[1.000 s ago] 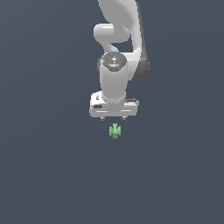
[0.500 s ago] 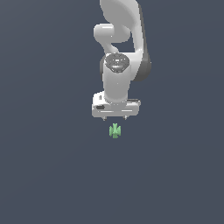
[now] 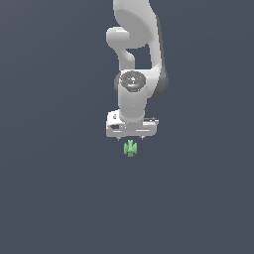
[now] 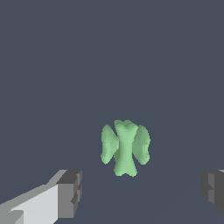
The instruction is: Pick up the object and move it to a goal position.
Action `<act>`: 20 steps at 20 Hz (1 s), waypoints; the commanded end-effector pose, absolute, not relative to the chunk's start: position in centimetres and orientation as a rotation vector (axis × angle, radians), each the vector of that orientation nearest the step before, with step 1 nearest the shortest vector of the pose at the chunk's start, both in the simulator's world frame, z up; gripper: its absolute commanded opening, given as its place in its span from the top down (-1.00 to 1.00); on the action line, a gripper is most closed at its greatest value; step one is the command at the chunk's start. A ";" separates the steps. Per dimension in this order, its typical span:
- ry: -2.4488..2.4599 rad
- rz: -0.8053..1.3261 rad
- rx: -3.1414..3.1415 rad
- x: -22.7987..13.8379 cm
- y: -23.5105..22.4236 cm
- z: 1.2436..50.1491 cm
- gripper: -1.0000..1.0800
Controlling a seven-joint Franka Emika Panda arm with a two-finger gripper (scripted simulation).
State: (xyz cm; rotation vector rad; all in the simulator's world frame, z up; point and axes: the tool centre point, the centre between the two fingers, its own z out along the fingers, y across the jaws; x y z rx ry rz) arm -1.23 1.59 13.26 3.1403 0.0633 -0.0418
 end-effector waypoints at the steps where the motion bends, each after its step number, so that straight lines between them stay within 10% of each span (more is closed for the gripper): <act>1: 0.055 -0.029 3.141 -1.3 1.7 11.9 -0.92; 20: 0.038 -0.002 3.141 -1.6 1.8 7.6 -0.92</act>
